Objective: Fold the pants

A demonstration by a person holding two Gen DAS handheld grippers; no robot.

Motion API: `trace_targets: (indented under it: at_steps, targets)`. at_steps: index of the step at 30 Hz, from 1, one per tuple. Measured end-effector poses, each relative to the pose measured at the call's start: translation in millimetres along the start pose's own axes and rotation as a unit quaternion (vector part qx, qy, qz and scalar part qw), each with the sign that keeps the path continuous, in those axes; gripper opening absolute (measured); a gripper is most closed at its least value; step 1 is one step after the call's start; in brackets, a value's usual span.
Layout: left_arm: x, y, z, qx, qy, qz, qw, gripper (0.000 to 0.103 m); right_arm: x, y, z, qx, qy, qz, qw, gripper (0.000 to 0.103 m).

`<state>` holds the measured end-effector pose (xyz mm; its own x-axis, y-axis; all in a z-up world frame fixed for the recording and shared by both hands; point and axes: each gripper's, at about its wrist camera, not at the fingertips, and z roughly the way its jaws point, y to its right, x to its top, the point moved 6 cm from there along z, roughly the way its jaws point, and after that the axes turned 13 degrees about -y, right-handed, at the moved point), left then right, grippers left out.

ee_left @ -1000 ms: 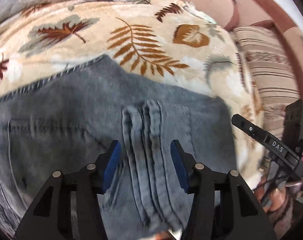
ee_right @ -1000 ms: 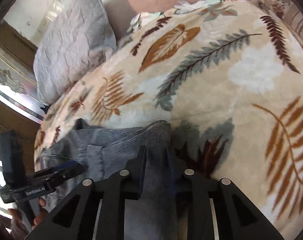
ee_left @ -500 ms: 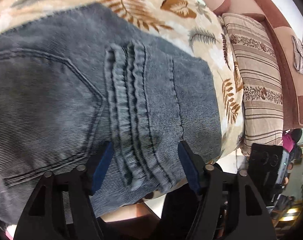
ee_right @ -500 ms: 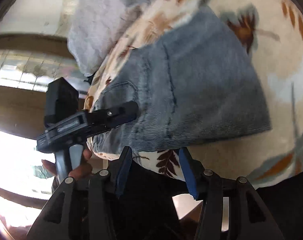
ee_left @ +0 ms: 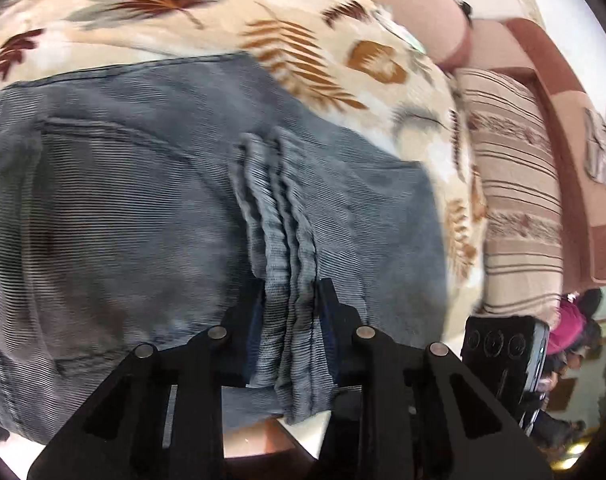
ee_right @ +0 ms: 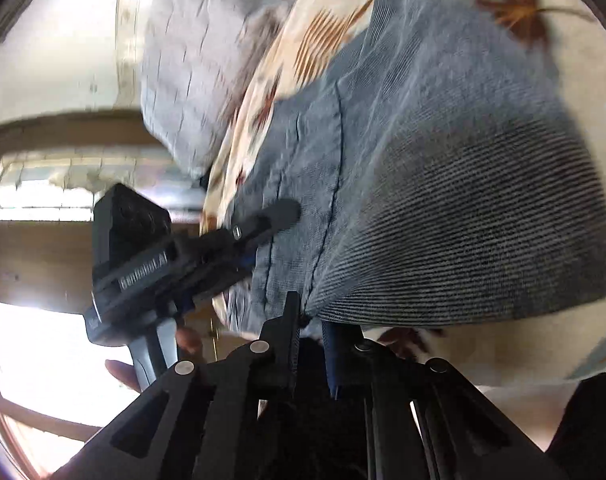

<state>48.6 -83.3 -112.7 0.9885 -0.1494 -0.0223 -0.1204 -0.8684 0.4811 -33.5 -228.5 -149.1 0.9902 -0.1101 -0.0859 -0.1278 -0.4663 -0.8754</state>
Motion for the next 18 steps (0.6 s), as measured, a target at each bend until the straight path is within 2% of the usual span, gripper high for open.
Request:
trace_targets:
  at_steps: [3,4,7,9,10,11,13,14,15,18]
  targets:
    - [-2,-10,11,0.000,-0.011,-0.010,0.9999,0.025,-3,13,34,-0.033,-0.050,0.009,0.998,0.010]
    - [-2,-9,11,0.000,-0.010,-0.009,0.9999,0.025,-3,14,38,-0.043,-0.057,0.007,0.997,0.014]
    - [-3,-2,-1,0.001,0.003,0.011,0.9999,0.025,-12,5,23,-0.065,-0.061,-0.026,0.996,0.015]
    - [0,2,-13,-0.003,0.019,0.025,0.9995,0.027,-15,-13,-6,-0.070,-0.037,-0.069,0.995,0.016]
    - [3,3,-19,-0.007,0.026,0.029,0.9992,0.034,-17,-17,-22,-0.071,-0.022,-0.083,0.994,0.017]
    - [8,5,-24,-0.009,0.032,0.030,0.9990,0.047,-15,-22,-42,-0.076,0.004,-0.095,0.993,0.020]
    - [20,6,-25,-0.002,0.035,0.023,0.9991,0.057,0,-24,-85,-0.084,0.068,-0.097,0.989,0.036]
    - [27,8,-22,-0.003,0.032,0.021,0.9993,0.057,14,-22,-103,-0.093,0.099,-0.090,0.987,0.051]
    - [33,10,-19,-0.002,0.026,0.018,0.9995,0.057,35,-15,-121,-0.115,0.135,-0.077,0.981,0.056]
    - [49,9,-4,0.019,0.007,0.002,0.9998,0.057,82,5,-135,-0.136,0.161,-0.044,0.977,0.056]
